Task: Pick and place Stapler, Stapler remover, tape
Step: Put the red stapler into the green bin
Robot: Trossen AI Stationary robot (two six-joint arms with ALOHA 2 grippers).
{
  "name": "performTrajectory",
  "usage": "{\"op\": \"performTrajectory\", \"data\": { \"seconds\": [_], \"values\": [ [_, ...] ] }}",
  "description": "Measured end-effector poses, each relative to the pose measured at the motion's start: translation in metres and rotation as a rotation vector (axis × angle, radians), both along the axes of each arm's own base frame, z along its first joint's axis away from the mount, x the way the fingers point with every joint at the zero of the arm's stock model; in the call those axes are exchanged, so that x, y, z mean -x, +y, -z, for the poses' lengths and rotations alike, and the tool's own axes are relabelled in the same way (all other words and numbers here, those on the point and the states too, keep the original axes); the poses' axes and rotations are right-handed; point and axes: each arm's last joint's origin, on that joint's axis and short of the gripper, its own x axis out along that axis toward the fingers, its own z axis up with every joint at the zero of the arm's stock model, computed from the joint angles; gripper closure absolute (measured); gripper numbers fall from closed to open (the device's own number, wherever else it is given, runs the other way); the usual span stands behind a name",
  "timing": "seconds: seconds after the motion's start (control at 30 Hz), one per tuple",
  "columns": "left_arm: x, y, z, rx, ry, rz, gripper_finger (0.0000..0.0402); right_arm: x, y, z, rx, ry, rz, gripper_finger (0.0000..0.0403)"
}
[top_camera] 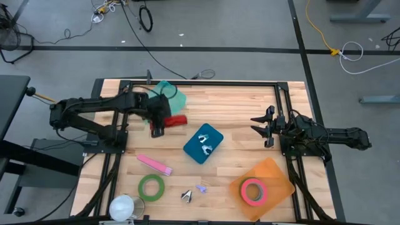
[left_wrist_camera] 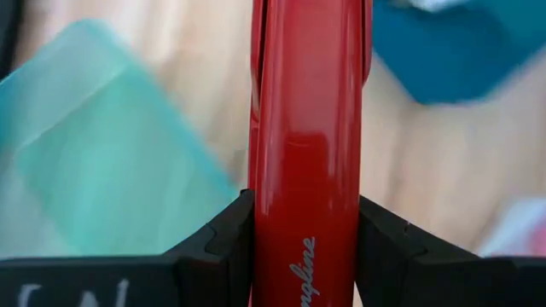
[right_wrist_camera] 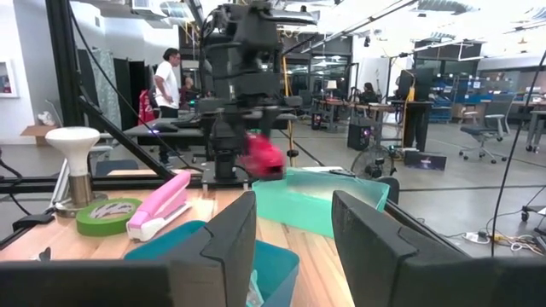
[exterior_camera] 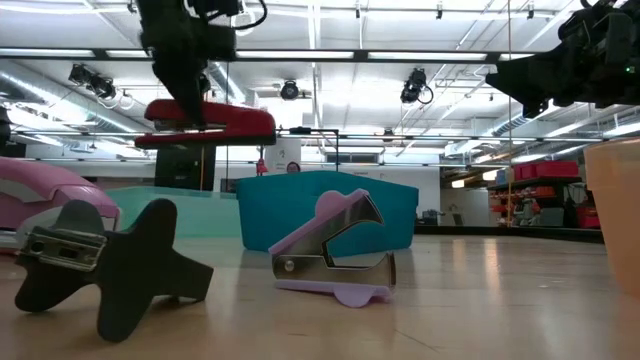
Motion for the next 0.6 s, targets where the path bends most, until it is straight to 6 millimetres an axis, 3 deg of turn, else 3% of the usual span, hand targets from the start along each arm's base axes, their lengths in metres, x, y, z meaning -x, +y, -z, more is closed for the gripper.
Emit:
{"op": "performTrajectory", "data": {
  "seconds": [0.37,0.6],
  "values": [
    [0.013,0.044,0.004,-0.021,0.013,-0.46,0.0251,0.0,0.0,0.0,0.0,0.0,0.0,0.0247],
    [0.022,0.063,0.01,0.022,0.036,-0.657,0.0248,0.0,0.0,0.0,0.0,0.0,0.0,0.0247]
  ]
}}
